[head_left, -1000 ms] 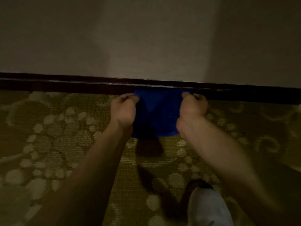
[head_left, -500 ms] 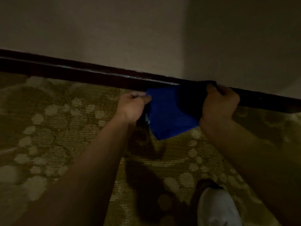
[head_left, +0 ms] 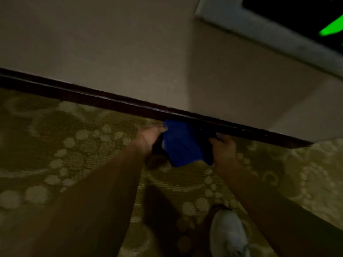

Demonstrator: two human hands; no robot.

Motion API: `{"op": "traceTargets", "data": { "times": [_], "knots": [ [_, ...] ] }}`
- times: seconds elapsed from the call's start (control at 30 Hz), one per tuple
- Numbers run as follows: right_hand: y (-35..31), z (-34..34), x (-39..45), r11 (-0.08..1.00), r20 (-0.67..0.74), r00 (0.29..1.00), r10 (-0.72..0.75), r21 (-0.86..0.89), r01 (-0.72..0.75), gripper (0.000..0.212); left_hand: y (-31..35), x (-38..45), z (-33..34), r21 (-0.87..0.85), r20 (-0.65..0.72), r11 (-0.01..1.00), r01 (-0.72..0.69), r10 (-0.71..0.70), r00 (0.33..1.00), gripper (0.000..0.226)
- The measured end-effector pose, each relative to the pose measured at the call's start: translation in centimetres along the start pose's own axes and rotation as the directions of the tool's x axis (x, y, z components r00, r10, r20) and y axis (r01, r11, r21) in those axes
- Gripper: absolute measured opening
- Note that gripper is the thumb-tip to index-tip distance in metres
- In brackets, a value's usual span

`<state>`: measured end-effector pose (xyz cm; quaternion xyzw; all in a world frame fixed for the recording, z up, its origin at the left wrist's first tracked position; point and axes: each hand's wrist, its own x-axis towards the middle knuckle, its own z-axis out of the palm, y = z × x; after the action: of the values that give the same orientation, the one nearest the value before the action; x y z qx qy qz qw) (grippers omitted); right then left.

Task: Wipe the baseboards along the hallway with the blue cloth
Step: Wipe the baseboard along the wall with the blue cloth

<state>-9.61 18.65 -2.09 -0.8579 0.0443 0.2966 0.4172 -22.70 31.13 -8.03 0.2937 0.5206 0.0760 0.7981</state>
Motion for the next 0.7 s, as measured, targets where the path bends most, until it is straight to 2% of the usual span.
{"op": "traceTargets", "data": {
  "times": [0.07, 0.13, 0.2, 0.27, 0.3, 0.37, 0.43, 0.5, 0.53, 0.6, 0.63, 0.7],
  "knots": [
    [-0.7, -0.2, -1.2, 1.000, 0.037, 0.999, 0.004, 0.012, -0.004, 0.039, -0.2, -1.4, -0.3, -0.017, 0.032, 0.998, 0.053, -0.053, 0.998, 0.019],
    [-1.6, 0.3, -1.5, 0.999, 0.039, 0.999, -0.022, 0.033, 0.020, 0.035, -0.4, -2.3, -1.3, -0.099, 0.015, 0.994, 0.041, -0.040, 0.999, 0.021],
    [-2.0, 1.8, -1.5, 0.993, 0.053, 0.998, -0.031, 0.117, 0.025, 0.023, 0.7, -2.2, -3.3, -0.091, -0.058, 0.992, -0.083, 0.078, 0.995, 0.022],
    [-0.6, 4.6, -1.6, 0.975, 0.100, 0.995, 0.024, 0.216, -0.045, 0.009, 2.5, -1.7, -5.9, -0.023, -0.098, 0.974, -0.225, 0.222, 0.970, 0.018],
    [0.5, 6.3, -1.8, 0.961, 0.138, 0.989, 0.055, 0.261, -0.090, 0.009, 3.1, -1.3, -7.3, -0.003, -0.108, 0.967, -0.255, 0.253, 0.961, 0.016],
    [2.4, 9.2, -2.2, 0.932, 0.188, 0.979, 0.084, 0.333, -0.144, 0.016, 2.9, -0.5, -9.7, 0.062, -0.145, 0.963, -0.262, 0.268, 0.952, 0.012],
    [2.8, 10.4, -2.0, 0.909, 0.156, 0.980, 0.121, 0.379, -0.173, 0.017, 2.0, 0.5, -10.3, 0.093, -0.180, 0.971, -0.220, 0.234, 0.956, 0.010],
    [2.3, 10.8, -1.6, 0.883, 0.140, 0.979, 0.151, 0.425, -0.197, 0.012, 1.8, 1.3, -10.5, 0.093, -0.228, 0.975, -0.202, 0.218, 0.949, 0.009],
    [2.0, 11.0, -1.6, 0.859, 0.146, 0.974, 0.176, 0.461, -0.224, 0.010, 2.1, 1.5, -10.6, 0.087, -0.209, 0.978, -0.190, 0.204, 0.956, 0.012],
    [1.7, 12.0, -1.6, 0.841, 0.146, 0.975, 0.168, 0.496, -0.219, 0.011, 2.7, 1.8, -10.7, 0.050, -0.147, 0.985, -0.167, 0.173, 0.974, 0.021],
    [1.8, 12.4, -1.9, 0.859, 0.137, 0.979, 0.154, 0.471, -0.201, 0.019, 2.8, 1.9, -10.8, 0.034, -0.134, 0.988, -0.150, 0.154, 0.979, 0.022],
    [1.6, 12.3, -2.5, 0.895, 0.163, 0.980, 0.118, 0.410, -0.176, 0.046, 2.9, 1.7, -10.7, 0.022, -0.122, 0.991, -0.131, 0.133, 0.984, 0.019]
  ]
}}
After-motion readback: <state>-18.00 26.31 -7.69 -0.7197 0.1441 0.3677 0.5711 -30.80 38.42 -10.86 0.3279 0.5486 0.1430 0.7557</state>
